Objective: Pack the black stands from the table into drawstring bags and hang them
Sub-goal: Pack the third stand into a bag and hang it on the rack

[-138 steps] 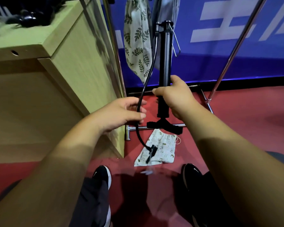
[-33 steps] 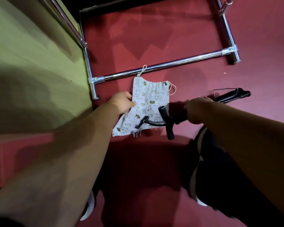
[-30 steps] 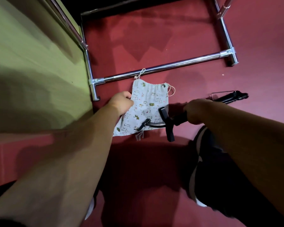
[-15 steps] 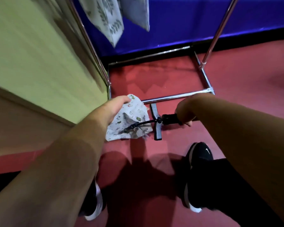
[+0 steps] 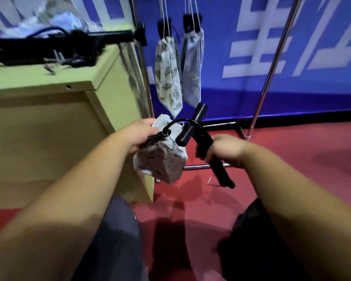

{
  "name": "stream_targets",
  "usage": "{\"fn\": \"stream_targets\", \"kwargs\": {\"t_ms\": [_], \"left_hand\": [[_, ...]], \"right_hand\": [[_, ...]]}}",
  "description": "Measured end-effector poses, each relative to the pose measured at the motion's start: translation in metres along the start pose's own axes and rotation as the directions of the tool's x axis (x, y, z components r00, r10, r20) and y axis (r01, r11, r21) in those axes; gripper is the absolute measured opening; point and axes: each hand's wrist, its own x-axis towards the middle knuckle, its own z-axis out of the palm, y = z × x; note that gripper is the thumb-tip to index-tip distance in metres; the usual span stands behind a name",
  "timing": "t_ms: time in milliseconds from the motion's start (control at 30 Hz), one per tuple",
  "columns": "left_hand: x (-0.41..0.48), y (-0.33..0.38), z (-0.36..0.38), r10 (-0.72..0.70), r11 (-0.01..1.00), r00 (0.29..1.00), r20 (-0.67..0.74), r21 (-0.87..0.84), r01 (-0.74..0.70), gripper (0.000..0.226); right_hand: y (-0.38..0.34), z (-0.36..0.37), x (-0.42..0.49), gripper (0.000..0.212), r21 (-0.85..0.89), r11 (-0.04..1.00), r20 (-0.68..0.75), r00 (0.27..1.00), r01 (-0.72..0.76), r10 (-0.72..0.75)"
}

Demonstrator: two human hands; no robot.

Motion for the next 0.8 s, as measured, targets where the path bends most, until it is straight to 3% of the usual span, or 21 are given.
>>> {"fn": "stream_targets", "kwargs": {"t_ms": [67, 167, 367, 567, 800], "left_hand": [[-0.019, -0.005, -0.001, -0.069, 0.939, 0.995, 0.066, -0.334, 0.087, 0.024], [-0.036, -0.017, 0.004, -0.110, 0.861, 0.983, 0.146, -0.481, 0.168, 0.030], [-0.041, -0.017, 0.019, 0.010, 0.946, 0.996, 0.091, -0.323, 0.020, 0.050], [-0.026, -0.017, 0.023, 0.079, 0.987, 0.996, 0.028, -0.143, -0.074, 0.056], [0.000, -0.013, 0.016, 0.091, 0.991, 0.995, 0.039, -0.102, -0.087, 0.045]], "right_hand": [[-0.007, 0.010, -0.008, 0.035, 0.141, 0.989, -0.007, 0.999, 0.052, -0.052], [-0.017, 0.023, -0.004, 0.030, 0.340, 0.936, -0.049, 0.996, 0.088, -0.076], [-0.020, 0.036, 0.019, 0.019, 0.379, 0.924, -0.181, 0.983, 0.056, 0.014], [-0.027, 0.036, 0.044, 0.027, 0.484, 0.873, -0.036, 0.998, 0.059, -0.047], [-0.029, 0.034, 0.074, 0.011, 0.390, 0.919, -0.088, 0.996, 0.067, -0.035]]}}
